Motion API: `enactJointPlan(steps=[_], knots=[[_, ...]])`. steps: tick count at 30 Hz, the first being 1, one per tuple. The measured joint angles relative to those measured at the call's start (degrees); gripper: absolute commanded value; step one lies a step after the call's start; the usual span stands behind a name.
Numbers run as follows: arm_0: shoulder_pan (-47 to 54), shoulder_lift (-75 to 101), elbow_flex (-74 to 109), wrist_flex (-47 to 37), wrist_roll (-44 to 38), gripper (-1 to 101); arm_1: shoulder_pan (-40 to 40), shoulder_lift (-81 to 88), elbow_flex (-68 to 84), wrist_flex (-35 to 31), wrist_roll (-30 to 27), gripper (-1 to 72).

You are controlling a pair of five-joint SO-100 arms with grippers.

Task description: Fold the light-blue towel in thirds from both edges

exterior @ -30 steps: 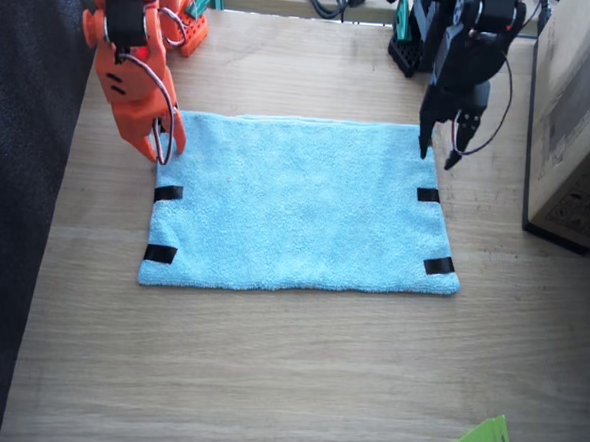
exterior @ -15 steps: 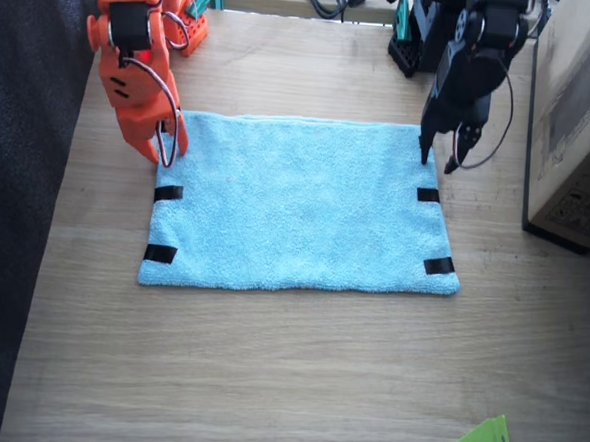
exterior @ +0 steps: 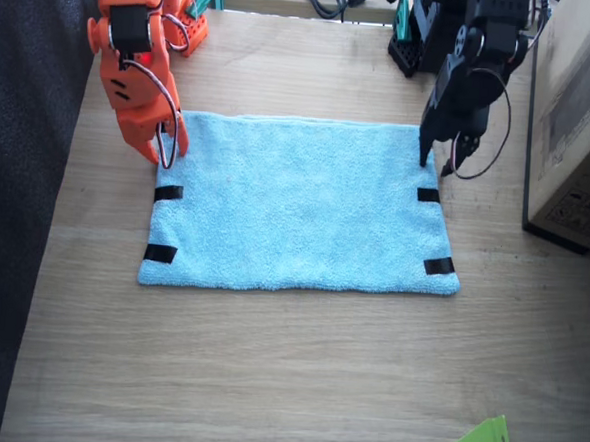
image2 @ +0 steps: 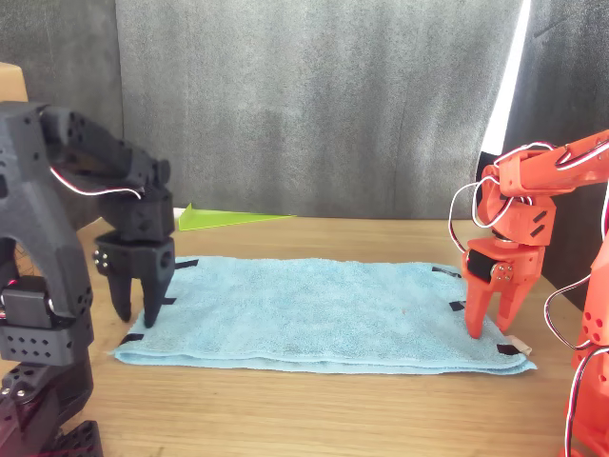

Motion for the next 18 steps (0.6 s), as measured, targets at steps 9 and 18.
enactJointPlan(steps=[9, 18], knots=[[0.00, 0.00, -0.18, 0.26, 1.05, 13, 0.00, -0.70, -0.09, -0.35, -0.35, 19.9], [0.00, 0.00, -0.18, 0.26, 1.05, 0, 1.58, -1.76, 0.35, -0.44, 0.79, 0.1]])
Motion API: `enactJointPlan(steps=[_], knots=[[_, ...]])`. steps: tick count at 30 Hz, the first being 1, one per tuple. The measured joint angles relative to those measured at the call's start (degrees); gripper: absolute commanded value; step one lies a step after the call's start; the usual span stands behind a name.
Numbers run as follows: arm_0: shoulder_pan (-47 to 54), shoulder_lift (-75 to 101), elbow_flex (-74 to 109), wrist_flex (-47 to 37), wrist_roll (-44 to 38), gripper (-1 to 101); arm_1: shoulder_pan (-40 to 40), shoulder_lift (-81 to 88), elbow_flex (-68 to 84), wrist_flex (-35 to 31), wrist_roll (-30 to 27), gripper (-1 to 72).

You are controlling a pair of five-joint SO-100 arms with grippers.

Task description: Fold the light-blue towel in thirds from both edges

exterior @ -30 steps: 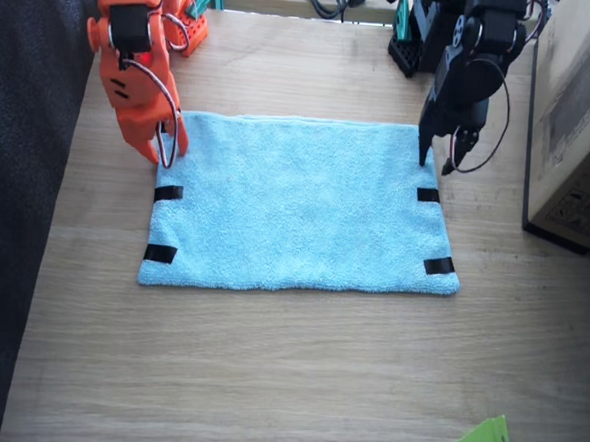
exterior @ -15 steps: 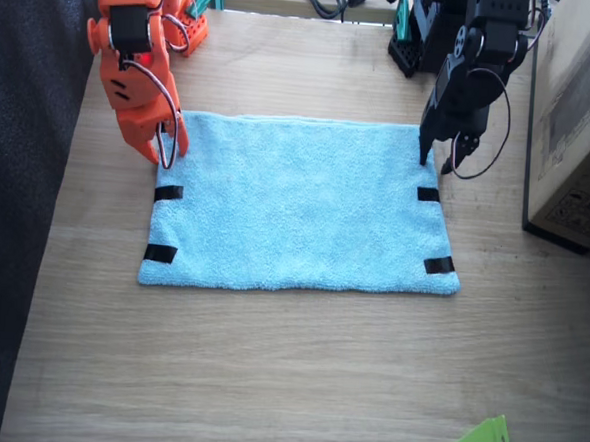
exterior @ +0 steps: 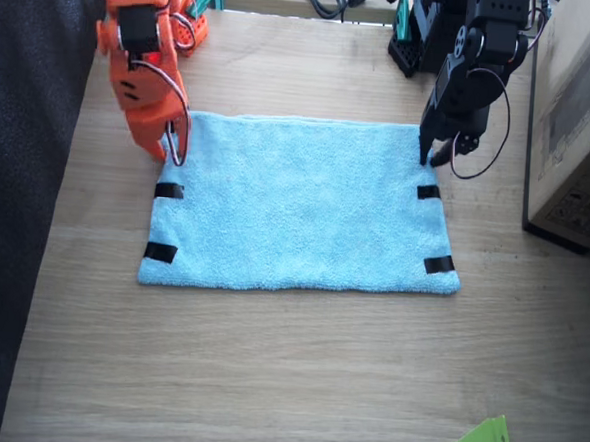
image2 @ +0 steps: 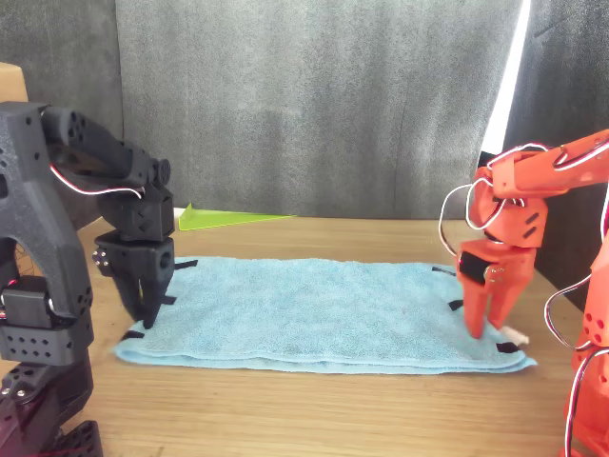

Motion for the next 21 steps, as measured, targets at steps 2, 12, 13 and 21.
enactJointPlan(steps=[2, 12, 13, 21], knots=[[0.00, 0.00, 0.09, 0.00, 0.00, 0, 0.00, 0.00, 0.00, 0.00, 0.00, 0.1], [0.79, 1.32, 1.49, 0.00, 0.00, 0, 0.00, 0.00, 0.00, 0.00, 0.00, 0.1], [0.79, 1.41, 1.49, 0.00, 0.00, 0, 0.26, 0.00, 0.00, 0.00, 0.00, 0.1], [0.79, 4.31, 1.58, 1.41, 0.88, 0, 0.70, 0.53, 0.00, 0.00, 0.00, 0.1]])
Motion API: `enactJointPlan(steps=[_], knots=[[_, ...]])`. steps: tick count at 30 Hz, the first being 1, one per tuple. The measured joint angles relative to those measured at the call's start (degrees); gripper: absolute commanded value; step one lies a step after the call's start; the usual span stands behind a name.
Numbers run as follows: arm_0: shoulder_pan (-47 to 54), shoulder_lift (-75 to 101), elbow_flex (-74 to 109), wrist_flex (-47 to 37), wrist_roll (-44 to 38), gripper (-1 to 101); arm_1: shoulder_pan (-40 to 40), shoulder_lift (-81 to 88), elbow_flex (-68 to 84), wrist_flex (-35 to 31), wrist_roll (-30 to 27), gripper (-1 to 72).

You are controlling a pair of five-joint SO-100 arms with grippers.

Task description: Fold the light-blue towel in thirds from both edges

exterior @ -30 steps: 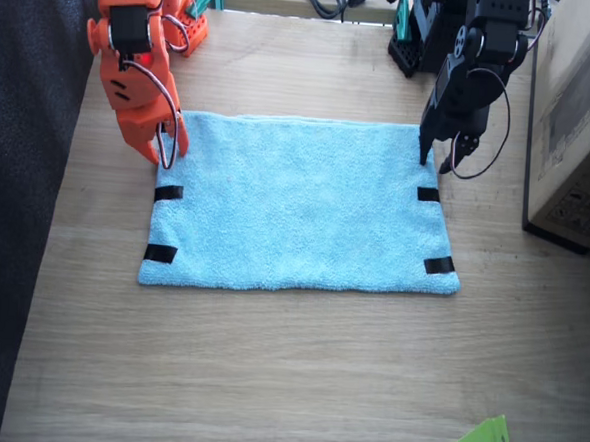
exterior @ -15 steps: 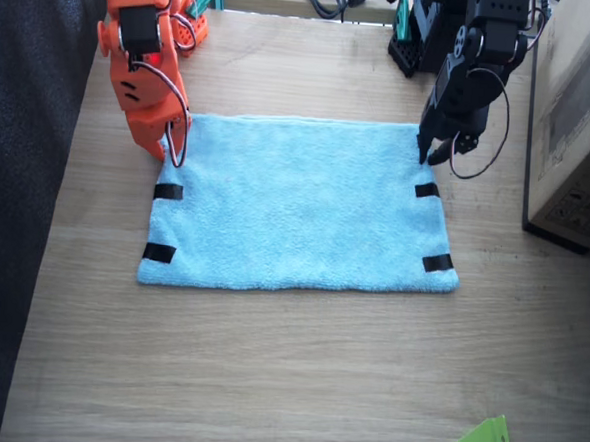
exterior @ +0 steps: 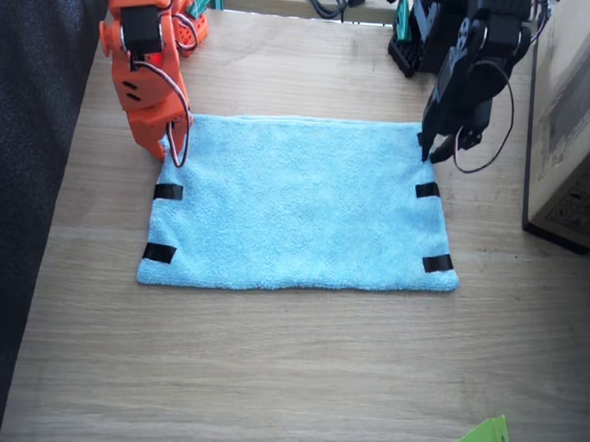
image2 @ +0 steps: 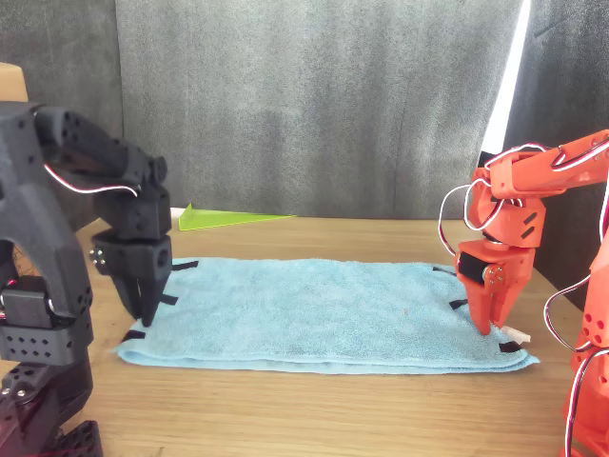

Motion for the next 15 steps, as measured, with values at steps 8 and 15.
enactJointPlan(steps=[8, 15], knots=[[-2.99, 0.00, -2.46, 2.29, -0.53, 0, 0.88, 4.75, -1.41, 4.31, -0.09, 0.1], [-5.89, 0.00, -7.21, 5.63, -1.05, 0, 4.75, 5.80, -6.42, 8.88, 1.67, 0.1]])
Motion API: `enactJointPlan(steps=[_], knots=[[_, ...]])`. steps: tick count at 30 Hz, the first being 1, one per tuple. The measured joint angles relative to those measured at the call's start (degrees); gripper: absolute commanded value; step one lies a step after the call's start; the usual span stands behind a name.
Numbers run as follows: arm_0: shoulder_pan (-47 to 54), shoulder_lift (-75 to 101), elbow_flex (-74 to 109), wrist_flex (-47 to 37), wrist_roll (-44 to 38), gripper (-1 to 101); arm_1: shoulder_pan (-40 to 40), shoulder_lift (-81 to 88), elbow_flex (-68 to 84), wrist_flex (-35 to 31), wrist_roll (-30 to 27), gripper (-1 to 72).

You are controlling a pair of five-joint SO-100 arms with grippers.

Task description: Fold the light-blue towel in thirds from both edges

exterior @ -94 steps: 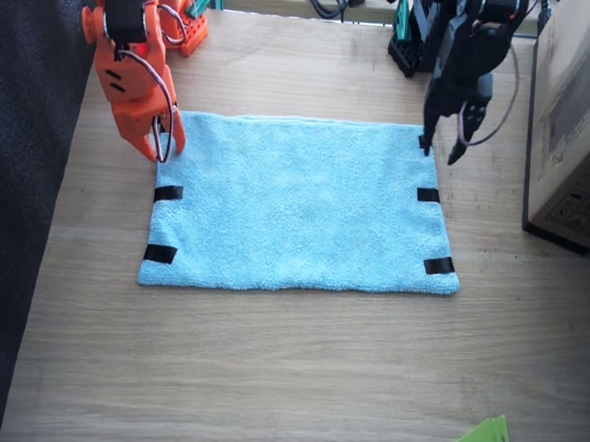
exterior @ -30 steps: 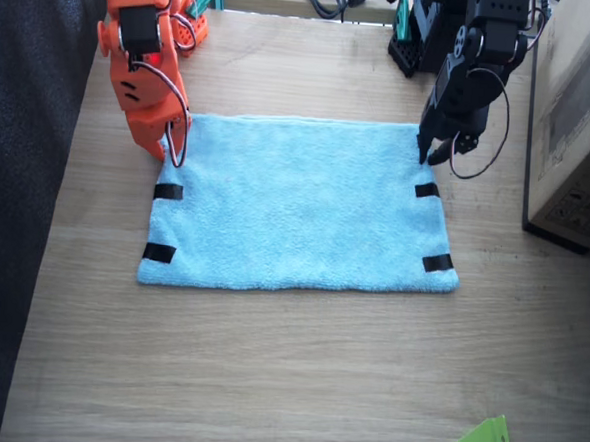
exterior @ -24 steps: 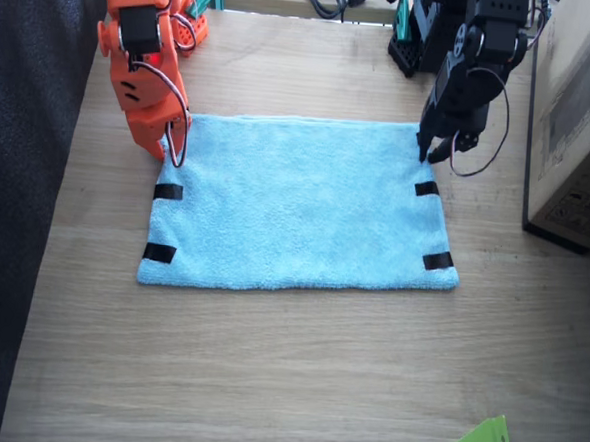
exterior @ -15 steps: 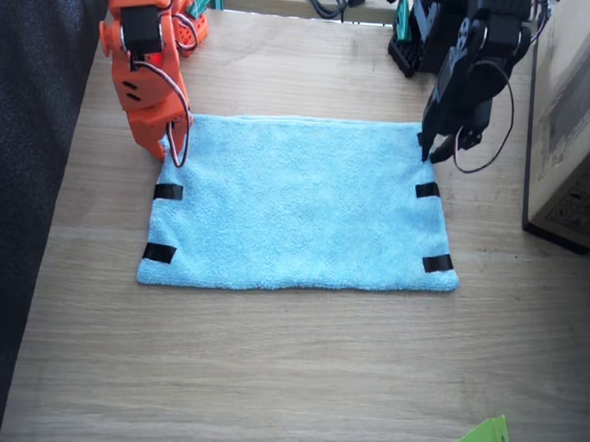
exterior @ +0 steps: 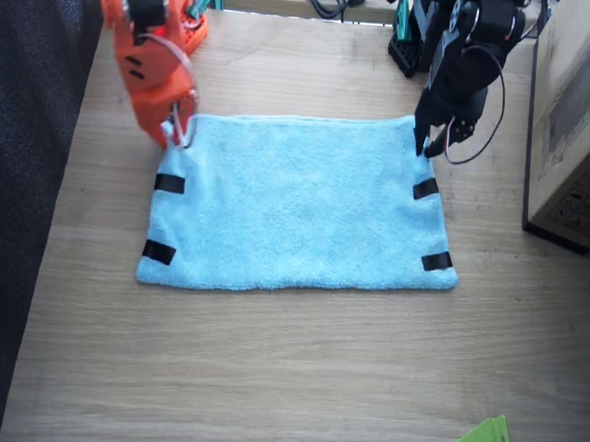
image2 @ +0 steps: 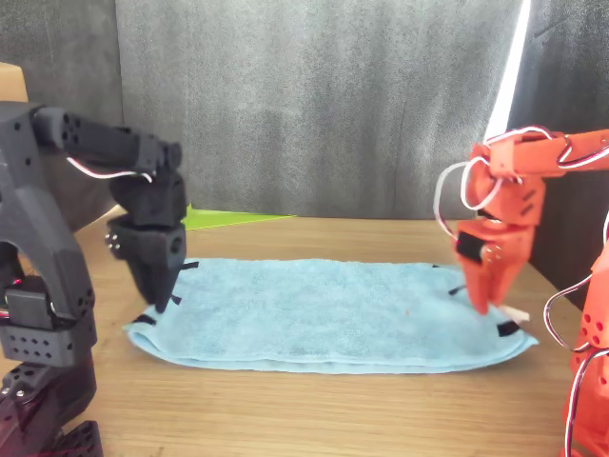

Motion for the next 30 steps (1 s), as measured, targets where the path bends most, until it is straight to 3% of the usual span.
enactJointPlan(steps=[15, 23, 30], knots=[[-15.64, -6.86, -24.70, 13.97, -1.32, 0, 2.11, 0.00, -0.09, 0.79, 0.26, 0.1], [-27.07, -16.17, -36.91, 18.02, -3.25, 0, 2.11, 0.00, -0.62, 0.97, 0.26, 0.1], [-30.67, -22.32, -45.79, 21.09, -2.90, 0, 2.11, -0.88, -2.11, 1.41, 0.26, 0.1]])
